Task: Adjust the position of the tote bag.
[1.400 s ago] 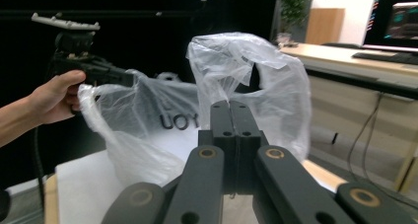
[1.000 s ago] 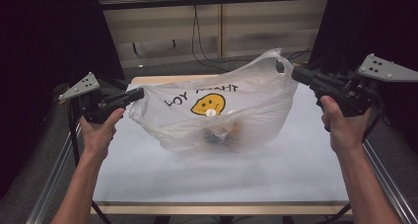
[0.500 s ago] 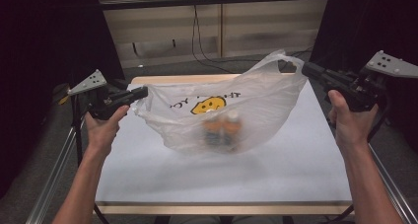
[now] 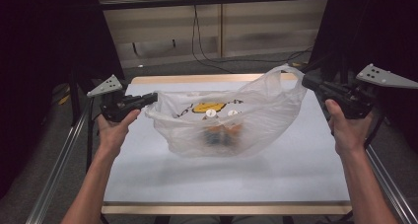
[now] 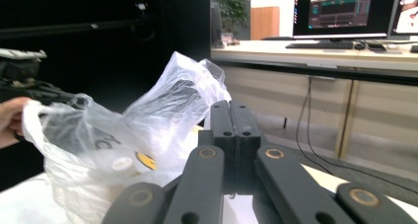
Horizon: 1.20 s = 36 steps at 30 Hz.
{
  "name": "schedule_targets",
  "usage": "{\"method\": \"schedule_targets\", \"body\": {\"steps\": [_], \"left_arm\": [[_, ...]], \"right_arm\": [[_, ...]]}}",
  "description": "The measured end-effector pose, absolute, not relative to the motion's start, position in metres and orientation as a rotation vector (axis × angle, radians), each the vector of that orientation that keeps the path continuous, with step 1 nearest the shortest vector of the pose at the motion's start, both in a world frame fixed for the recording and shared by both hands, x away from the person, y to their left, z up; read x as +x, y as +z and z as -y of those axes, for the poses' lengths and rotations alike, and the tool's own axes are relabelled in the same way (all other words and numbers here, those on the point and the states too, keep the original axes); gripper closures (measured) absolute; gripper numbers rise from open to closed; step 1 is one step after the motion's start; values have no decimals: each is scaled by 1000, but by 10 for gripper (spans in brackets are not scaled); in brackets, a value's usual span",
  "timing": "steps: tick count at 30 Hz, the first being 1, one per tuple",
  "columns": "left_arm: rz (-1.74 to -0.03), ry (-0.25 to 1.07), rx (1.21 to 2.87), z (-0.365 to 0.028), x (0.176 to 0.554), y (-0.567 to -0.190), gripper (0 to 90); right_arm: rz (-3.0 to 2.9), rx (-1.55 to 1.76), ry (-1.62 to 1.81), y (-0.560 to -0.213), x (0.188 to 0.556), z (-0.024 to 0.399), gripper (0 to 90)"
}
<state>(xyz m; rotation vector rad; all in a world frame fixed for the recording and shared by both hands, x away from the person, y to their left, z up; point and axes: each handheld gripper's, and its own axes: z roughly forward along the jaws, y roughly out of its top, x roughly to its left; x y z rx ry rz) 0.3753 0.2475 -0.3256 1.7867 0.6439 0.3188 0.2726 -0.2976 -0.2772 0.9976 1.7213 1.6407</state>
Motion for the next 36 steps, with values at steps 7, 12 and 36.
{"method": "schedule_targets", "body": {"steps": [7,12,36], "left_arm": [[-677,311,1801,-247,381,-342,900],[-697,304,1820,-248,385,-353,900],[-748,268,1925,-243,395,-398,900]], "right_arm": [[-1745,1047,1586,-296,279,299,900],[-1758,1084,1563,-307,284,303,900],[-1863,1191,1411,-364,295,306,900]]}}
